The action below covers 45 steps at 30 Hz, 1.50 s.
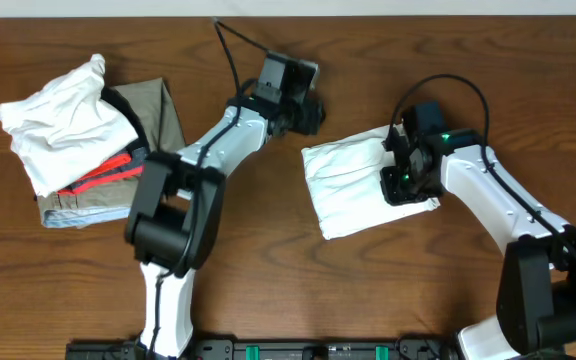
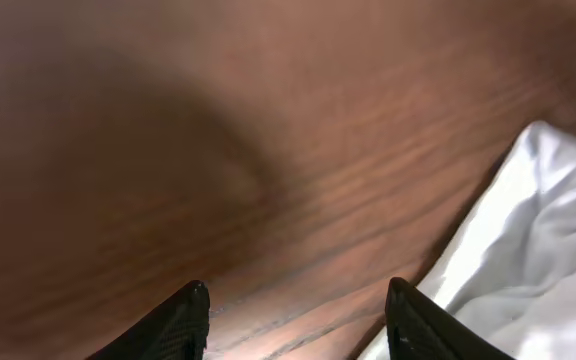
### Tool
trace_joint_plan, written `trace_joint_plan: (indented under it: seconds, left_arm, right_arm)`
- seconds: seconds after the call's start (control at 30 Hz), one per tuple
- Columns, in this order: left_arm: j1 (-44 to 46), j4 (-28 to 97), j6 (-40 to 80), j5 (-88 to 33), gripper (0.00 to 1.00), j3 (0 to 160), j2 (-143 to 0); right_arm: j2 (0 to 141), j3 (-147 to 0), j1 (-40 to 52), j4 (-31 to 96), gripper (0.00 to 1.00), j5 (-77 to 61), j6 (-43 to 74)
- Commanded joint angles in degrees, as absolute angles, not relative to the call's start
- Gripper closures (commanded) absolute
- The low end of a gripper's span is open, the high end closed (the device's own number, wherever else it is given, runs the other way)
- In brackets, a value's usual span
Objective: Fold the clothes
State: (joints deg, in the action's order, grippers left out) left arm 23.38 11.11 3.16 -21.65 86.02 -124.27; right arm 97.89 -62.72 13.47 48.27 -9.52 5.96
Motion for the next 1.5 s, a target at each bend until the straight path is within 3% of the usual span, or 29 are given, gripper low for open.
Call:
trace_joint_plan:
  seconds: [0.0, 0.33, 0.43, 0.5, 0.7, 0.9, 1.1, 1.27, 1.47]
  left_arm:
    - [24.49, 12.12, 2.44, -26.55, 0.43, 85.84, -126.1]
    - [28.64, 28.27, 5.02, -26.59, 0.43, 85.82, -128.2]
    - [29.08, 35.27, 5.21, -26.59, 0.48, 85.82, -128.2]
    - [29.08, 40.1, 5.34, -26.59, 0.54, 85.82, -128.18]
    - [29.08, 49.5, 9.02, -26.61, 0.55, 85.82, -128.18]
    - [29.02, 51.16, 9.32, -26.59, 0.64, 85.84, -127.35]
    - [27.83, 49.56, 8.86, -22.59, 0.63, 85.84, -122.37]
    - [25.69, 45.28, 8.86, -22.31, 0.54, 85.84, -117.78]
    - [24.93, 40.1, 7.77, -31.33, 0.43, 85.82, -117.14]
  right_arm:
    - [99.44, -62.04, 13.82, 47.29, 0.81, -7.64, 8.14]
    - [105.73, -62.04, 13.78, 42.63, 0.77, -5.23, 8.12]
    - [107.81, -62.04, 13.78, 39.11, 0.77, -2.44, 7.57]
    - [108.66, -62.06, 13.69, 36.03, 0.73, -0.16, 5.3]
    - [108.71, -62.46, 13.63, 26.24, 0.58, 1.26, -3.18]
    - [108.27, -63.31, 13.67, 25.34, 0.54, 1.13, -3.36]
    - [102.67, -65.49, 13.37, 29.69, 0.5, 1.23, -3.36]
    - [93.78, -66.39, 13.32, 31.99, 0.47, 1.69, -3.53]
    - [90.5, -66.3, 13.58, 36.29, 0.5, -0.47, -3.22]
